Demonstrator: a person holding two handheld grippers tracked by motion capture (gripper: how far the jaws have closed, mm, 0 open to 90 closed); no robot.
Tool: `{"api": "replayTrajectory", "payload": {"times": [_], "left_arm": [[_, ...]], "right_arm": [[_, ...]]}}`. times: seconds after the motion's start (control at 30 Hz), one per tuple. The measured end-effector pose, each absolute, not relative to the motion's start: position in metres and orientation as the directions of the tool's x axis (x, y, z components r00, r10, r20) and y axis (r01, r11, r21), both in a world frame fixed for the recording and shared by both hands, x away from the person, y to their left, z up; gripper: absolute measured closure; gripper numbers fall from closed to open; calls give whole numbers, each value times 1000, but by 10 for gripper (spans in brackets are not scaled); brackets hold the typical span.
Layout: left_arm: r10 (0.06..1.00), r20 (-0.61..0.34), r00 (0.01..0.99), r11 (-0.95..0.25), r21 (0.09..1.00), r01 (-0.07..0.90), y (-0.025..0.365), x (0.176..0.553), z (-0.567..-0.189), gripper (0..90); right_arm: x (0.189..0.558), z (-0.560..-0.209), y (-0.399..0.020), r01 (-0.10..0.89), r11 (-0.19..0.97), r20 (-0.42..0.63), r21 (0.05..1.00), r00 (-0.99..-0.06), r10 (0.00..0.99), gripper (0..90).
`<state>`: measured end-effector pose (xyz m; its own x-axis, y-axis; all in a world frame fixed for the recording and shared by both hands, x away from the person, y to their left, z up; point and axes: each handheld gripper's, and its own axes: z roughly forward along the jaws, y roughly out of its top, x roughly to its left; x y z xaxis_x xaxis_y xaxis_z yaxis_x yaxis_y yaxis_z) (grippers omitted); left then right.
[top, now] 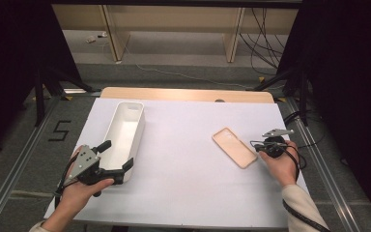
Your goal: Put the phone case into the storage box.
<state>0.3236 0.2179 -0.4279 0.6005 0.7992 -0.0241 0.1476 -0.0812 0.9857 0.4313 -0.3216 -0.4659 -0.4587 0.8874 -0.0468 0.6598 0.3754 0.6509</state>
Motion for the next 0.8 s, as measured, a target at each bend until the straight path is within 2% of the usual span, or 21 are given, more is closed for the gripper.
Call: {"api": "replayTrajectory", "payload": {"times": [0.7,0.8], "left_arm": [[799,-28,600,-76,986,148,218,323,-428,28],[799,-28,600,-76,986,148,218,323,-428,28]], "right_arm": [[432,-473,-325,687,391,-38,612,-468,883,900],[435,-475,-328,636,446,-87,630,-513,854,900]]}}
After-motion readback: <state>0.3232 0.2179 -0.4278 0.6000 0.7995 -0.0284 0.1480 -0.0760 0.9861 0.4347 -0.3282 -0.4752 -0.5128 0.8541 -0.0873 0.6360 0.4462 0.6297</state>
